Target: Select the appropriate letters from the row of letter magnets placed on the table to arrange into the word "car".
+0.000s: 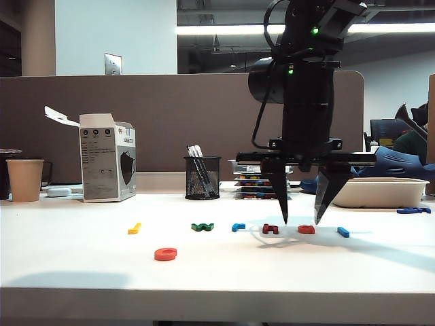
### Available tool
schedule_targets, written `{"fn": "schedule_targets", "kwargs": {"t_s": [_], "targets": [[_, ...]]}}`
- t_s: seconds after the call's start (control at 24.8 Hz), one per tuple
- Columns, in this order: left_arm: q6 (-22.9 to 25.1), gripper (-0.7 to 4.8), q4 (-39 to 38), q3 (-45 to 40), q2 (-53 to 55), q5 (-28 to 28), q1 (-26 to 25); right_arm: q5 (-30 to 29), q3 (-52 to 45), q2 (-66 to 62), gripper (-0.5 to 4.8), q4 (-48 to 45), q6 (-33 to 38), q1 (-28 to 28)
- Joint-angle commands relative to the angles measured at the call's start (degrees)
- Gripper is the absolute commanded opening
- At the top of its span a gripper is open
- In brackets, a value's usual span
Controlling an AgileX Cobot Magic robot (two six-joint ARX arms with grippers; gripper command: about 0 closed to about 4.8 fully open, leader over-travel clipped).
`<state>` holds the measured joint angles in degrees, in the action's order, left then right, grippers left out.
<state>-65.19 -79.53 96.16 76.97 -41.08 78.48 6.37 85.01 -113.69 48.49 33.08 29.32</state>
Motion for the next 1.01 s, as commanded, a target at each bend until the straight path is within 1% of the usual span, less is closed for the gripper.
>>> {"fn": "schedule_targets", "kwargs": {"t_s": [0.04, 0.4, 1.01], "targets": [[0.04, -0.06, 0.13, 0.07, -0.15, -0.2, -0.02, -0.09, -0.04, 0.24, 2.07, 0.72, -0.24, -0.7], [0.04, -0.05, 0.13, 0.07, -0.15, -0.2, -0.02, -2.27, -0.33, -0.39, 2.07, 0.74, -0.52, -1.33], [0.04, -0.06, 0.13, 0.07, -0.15, -0.17, -0.02, -2.25, -0.33, -1.4, 1.97, 0.5, -1.64, -1.51]]}}
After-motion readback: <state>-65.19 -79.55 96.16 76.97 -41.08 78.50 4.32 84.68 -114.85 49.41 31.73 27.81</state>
